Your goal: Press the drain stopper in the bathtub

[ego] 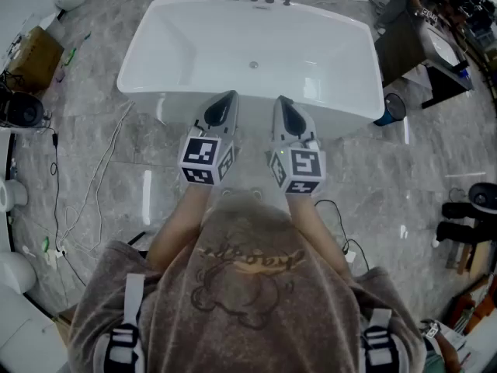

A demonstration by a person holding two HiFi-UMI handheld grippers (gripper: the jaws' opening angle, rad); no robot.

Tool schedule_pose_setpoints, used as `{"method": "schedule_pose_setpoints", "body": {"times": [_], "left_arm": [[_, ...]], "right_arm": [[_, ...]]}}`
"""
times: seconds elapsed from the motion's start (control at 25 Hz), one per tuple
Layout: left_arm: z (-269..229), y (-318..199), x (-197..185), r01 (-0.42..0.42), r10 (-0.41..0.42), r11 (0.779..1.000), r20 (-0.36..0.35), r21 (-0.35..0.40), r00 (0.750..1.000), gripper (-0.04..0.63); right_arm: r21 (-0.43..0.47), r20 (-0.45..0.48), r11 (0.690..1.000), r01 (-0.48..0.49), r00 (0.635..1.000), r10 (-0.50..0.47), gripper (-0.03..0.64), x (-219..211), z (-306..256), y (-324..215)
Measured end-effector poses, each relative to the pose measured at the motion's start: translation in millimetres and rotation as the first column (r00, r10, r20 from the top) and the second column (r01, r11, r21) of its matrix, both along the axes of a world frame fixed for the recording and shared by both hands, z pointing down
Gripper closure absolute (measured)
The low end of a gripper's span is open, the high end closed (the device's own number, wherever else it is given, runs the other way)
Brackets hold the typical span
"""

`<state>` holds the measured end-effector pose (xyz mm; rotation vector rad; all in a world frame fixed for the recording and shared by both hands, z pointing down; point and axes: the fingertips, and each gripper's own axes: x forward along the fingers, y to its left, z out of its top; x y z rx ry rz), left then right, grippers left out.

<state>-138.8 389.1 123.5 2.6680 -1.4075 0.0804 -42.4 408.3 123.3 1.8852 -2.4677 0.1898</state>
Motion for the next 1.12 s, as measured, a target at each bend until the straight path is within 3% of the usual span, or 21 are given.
{"method": "schedule_pose_setpoints", "body": {"times": [0.36, 1.12], "left_arm": [[1, -11, -6, 0.002, -0.002, 1.0, 0.009, 0.001, 1.0, 0.594], [10, -28, -31, -0.082, 0.082, 0.997, 0.01, 0.007, 0.997, 0.594]], "right_arm": [[0.01, 0.018, 1.0, -0.001, 1.0, 0.001, 0.618, -3, -1, -8], [0.021, 0.027, 0.999, -0.033, 0.999, 0.032, 0.617, -34, 9, -20]]}}
